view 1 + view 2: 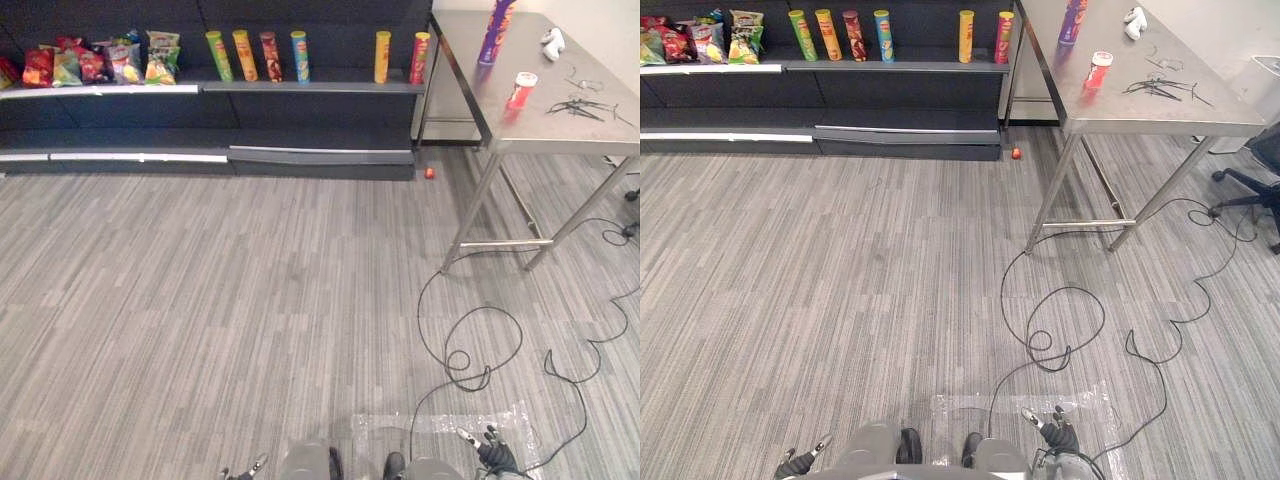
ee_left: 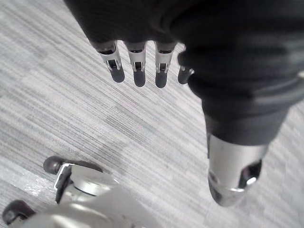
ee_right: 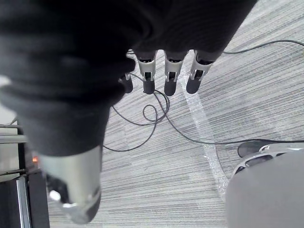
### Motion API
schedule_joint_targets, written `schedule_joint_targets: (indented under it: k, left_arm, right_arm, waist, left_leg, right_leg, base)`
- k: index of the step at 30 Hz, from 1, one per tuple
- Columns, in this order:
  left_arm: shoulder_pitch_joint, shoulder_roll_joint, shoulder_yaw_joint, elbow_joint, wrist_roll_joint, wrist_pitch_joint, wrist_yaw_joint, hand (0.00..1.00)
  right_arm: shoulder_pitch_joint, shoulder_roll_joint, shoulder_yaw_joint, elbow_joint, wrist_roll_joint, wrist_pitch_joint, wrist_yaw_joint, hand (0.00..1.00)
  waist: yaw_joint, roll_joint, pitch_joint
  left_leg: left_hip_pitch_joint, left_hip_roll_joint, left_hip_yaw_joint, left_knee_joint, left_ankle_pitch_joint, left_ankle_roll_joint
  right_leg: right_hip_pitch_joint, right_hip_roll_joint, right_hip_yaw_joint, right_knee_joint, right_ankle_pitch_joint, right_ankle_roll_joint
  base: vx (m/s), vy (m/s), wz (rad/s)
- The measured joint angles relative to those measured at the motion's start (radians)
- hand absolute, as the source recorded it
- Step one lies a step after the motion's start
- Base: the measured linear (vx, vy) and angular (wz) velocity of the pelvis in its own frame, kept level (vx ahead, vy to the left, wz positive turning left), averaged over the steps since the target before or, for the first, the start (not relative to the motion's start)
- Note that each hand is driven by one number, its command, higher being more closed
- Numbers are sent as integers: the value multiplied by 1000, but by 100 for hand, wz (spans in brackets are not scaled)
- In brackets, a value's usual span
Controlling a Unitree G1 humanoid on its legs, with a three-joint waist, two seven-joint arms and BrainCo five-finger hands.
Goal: Put the gum and the chips on the shelf.
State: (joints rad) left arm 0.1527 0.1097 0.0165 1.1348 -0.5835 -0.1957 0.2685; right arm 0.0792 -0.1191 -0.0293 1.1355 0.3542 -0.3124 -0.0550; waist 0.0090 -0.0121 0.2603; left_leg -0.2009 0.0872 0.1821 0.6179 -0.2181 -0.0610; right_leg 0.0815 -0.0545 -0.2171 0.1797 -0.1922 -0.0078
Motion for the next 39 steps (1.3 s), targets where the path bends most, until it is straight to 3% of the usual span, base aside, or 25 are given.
schedule_joint_targets:
  k: [2, 5, 6, 8, 9, 10, 11, 12, 13, 14, 18, 20, 21, 22, 23, 24, 25, 27, 29, 31, 32, 33, 34, 37, 39]
  left_arm:
    - [11, -10, 14, 0, -2, -8, -5, 0]
    - [21, -21, 43, 3, -5, -20, -23, 0]
    - [24, -30, 51, 3, -6, -24, -43, 0]
    - [31, -38, 50, 3, -18, -25, -58, 0]
    - [35, -44, 54, 7, -43, -24, -72, 0]
    - [40, -44, 60, 6, -54, -27, -78, 0]
    - [47, -31, 62, 5, -77, -37, -79, 0]
    - [44, -24, 64, 5, -81, -36, -79, 0]
    - [34, -18, 79, 2, -81, -31, -79, 0]
    - [35, -19, 91, -1, -79, -24, -79, 0]
    - [35, -28, 118, 10, -36, -13, -77, 0]
    - [36, -22, 114, 7, 15, -11, -77, 0]
    - [37, -22, 110, 7, 25, -11, -77, 0]
    - [38, -21, 106, 4, 57, -11, -77, 0]
    - [36, -20, 104, -4, 68, -11, -77, 0]
    - [35, -18, 103, -3, 81, -11, -77, 0]
    - [35, -16, 94, -5, 88, -11, -76, 0]
    - [29, -15, 70, -6, 90, -12, -75, 0]
    - [19, -13, 63, -9, 91, -12, -74, 0]
    - [19, -7, 59, -11, 97, -13, -74, 0]
    - [20, -7, 75, -19, 95, -13, -74, 0]
    - [20, -12, 83, -20, 95, -11, -75, 0]
    - [20, -31, 92, -19, 95, -5, -77, 0]
    - [18, -61, 100, -21, 96, 0, -77, 0]
    - [17, -58, 113, -22, 95, 3, -77, 0]
  right_arm:
    - [2, -3, -1, 0, 1, -20, 3, 0]
    - [7, -8, -4, -2, -1, -42, 60, 0]
    - [13, -22, -4, -2, -4, -42, 94, 0]
    - [22, -34, -3, -3, -4, -39, 112, 0]
    - [30, -37, -3, 0, -4, -34, 123, 0]
    - [35, -33, -3, 2, -5, -26, 131, 0]
    - [30, -17, -3, 2, -5, -23, 139, 0]
    - [31, -5, -3, 0, -6, -23, 145, 0]
    - [23, 9, -7, 1, -5, -26, 147, 0]
    - [24, 11, -14, 2, -5, -23, 141, 0]
    - [36, 23, -52, 1, -1, -19, 101, 0]
    - [43, 22, -78, 0, 1, -19, 93, 0]
    - [46, 21, -83, 1, 4, -20, 92, 0]
    - [49, 19, -87, 0, 20, -27, 91, 0]
    - [47, 19, -85, -1, 27, -31, 92, 0]
    - [46, 19, -79, -1, 44, -33, 94, 0]
    - [46, 20, -72, -1, 64, -43, 99, 0]
    - [47, 16, -53, -10, 97, -66, 109, 0]
    - [47, 13, -34, -30, 108, -79, 110, 0]
    - [53, 19, -31, -30, 106, -88, 109, 0]
    - [72, 32, -32, -32, 90, -91, 109, 0]
    - [82, 31, -37, -34, 87, -90, 108, 0]
    - [87, 17, -43, -48, 86, -89, 107, 0]
    - [101, -2, -44, -96, 90, -78, 103, 0]
    - [102, 2, -43, -106, 92, -60, 99, 0]
  waist:
    - [-3, 5, 1]
    - [-5, 8, 2]
    - [-6, 25, 7]
    - [-9, 46, 13]
    - [-9, 56, 18]
    - [-1, 45, 20]
    - [1, 13, 10]
    - [-3, 2, 4]
    - [-4, -15, 6]
    - [-2, -23, 0]
    - [-2, -24, -31]
    - [-4, -30, -39]
    - [-4, -24, -43]
    - [-8, -17, -51]
    - [-7, -15, -50]
    - [-7, -10, -47]
    - [-8, -7, -46]
    - [-9, 7, -42]
    - [-14, 10, -40]
    - [-14, -1, -33]
    - [-10, -17, -29]
    - [-10, -23, -27]
    - [-13, 1, -17]
    - [-16, 43, -12]
    - [-13, 39, -18]
  left_leg:
    - [-6, 21, -5, -80, 5, -4]
    - [-17, 40, -52, -284, 72, -23]
    - [-23, 74, -105, -420, 136, -61]
    - [-22, 109, -119, -470, 149, -76]
    - [-14, 125, -105, -447, 225, -86]
    - [-3, 100, -95, -405, 248, -79]
    - [-25, 75, -82, -329, 210, -63]
    - [-42, 66, -81, -291, 181, -60]
    - [-64, 49, -80, -213, 120, -48]
    - [-64, 38, -74, -167, 78, -41]
    - [-30, -9, -31, -133, -6, -7]
    - [45, -57, 3, -186, -27, 27]
    - [66, -65, 6, -203, -28, 35]
    - [100, -67, 18, -234, -31, 56]
    - [142, -67, 21, -267, -31, 66]
    - [164, -64, 21, -285, -29, 69]
    - [211, -49, 25, -325, -27, 68]
    - [267, -5, 31, -377, -25, 62]
    - [299, 29, 31, -425, -24, 45]
    - [334, 45, 21, -458, -45, 10]
    - [367, 41, 1, -457, -76, -38]
    - [389, 47, -8, -457, -89, -52]
    - [411, 80, -16, -458, -105, -62]
    - [436, 131, -32, -452, -96, -58]
    - [432, 142, -33, -411, -49, -55]
  right_leg:
    - [10, -24, 13, 1, -6, 11]
    - [15, -78, 48, 16, -27, 43]
    - [37, -88, 62, 12, -45, 71]
    - [67, -87, 64, 13, -64, 102]
    - [107, -103, 66, 16, -89, 139]
    - [135, -134, 73, 8, -103, 153]
    - [152, -154, 91, -4, -101, 137]
    - [152, -160, 96, -3, -90, 134]
    - [153, -181, 107, 7, -54, 160]
    - [163, -191, 117, 19, -35, 159]
    - [94, -253, 169, 198, 2, 157]
    - [-36, -326, 184, 467, 113, 91]
    - [-65, -339, 185, 523, 160, 89]
    - [-124, -340, 183, 636, 160, 80]
    - [-173, -328, 142, 708, 71, 77]
    - [-191, -314, 109, 718, 28, 80]
    - [-217, -275, 34, 693, -43, 78]
    - [-263, -187, -54, 567, -84, 59]
    - [-337, -121, -69, 397, -61, 78]
    - [-369, -102, -34, 100, 87, 84]
    - [-358, -126, 15, -61, 164, 114]
    - [-350, -130, 5, -40, 221, 123]
    - [-354, -106, -8, 26, 244, 118]
    - [-367, -80, -52, 160, 168, 32]
    - [-368, -90, -70, 227, 97, 27]
  base:
    - [101, 130, -18]
    - [251, 280, -19]
    - [340, 403, -10]
    - [308, 371, -6]
    - [305, 362, -8]
    - [461, 434, -17]
    - [387, 297, -15]
    - [445, 337, -4]
    - [333, 281, 3]
    - [318, 292, 0]
    - [293, 255, -13]
    - [292, 167, -12]
    - [302, 143, -8]
    - [300, 127, -12]
    - [294, 93, -14]
    - [294, 38, -19]
    - [234, -9, -16]
    - [332, -112, -16]
    - [298, -152, -2]
    - [316, -235, 22]
    - [353, -313, 33]
    - [449, -392, 42]
    - [323, -261, 32]
    - [338, -259, 33]
    - [322, -254, 25]
